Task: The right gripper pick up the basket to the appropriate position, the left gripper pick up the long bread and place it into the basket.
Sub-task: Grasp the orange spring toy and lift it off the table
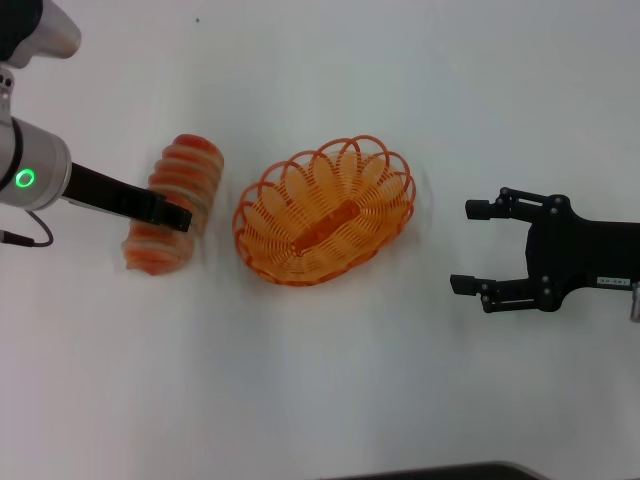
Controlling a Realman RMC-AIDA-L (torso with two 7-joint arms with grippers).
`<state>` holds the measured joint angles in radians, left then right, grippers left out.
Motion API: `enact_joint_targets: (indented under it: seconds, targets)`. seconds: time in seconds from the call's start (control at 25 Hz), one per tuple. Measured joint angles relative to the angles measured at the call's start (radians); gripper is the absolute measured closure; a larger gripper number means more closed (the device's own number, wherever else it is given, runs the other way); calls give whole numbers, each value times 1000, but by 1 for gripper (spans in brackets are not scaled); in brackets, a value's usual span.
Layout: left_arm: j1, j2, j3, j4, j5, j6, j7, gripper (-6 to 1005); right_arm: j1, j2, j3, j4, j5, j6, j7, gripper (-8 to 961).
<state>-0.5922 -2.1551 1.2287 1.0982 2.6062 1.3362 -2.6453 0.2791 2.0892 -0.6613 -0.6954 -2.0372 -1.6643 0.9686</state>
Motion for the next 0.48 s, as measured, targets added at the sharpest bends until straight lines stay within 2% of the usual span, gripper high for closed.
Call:
enact_joint_targets:
  seconds: [0.48]
  targets:
    - [-1, 3, 0, 13, 0, 13, 3, 505, 4, 0, -12, 2, 0, 3, 1, 22]
